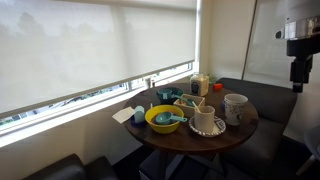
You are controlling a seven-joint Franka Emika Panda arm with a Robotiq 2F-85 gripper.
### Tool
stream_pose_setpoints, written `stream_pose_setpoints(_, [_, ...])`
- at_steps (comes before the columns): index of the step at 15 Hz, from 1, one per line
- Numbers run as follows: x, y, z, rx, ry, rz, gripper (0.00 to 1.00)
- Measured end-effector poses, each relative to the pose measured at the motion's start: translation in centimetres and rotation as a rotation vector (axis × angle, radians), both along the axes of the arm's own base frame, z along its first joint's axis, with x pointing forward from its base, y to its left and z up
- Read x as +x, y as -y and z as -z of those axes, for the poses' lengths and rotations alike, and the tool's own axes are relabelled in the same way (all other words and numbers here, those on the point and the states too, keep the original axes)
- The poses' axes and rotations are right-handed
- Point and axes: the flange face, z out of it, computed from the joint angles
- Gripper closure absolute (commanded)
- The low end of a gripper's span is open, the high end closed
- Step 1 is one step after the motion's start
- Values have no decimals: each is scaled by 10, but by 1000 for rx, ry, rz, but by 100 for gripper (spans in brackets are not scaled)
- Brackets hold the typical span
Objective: Put the blue tape on the jar
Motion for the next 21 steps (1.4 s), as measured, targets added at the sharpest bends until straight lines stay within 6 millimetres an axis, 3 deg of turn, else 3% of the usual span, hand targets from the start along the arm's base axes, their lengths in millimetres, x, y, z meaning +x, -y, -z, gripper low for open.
stream_pose_setpoints(4, [28, 41, -11, -23, 208, 127, 0])
stream_pose_setpoints(7, [50, 67, -4, -19, 290, 241, 0])
stream_pose_setpoints(12, [74, 73, 21, 7, 275, 364, 0])
stream_pose_setpoints(16, [74, 76, 19, 29, 280, 383, 0])
stream_pose_setpoints(19, [86, 79, 21, 30, 374, 387, 0])
stream_pose_setpoints(21, [103, 85, 39, 41, 448, 392, 0])
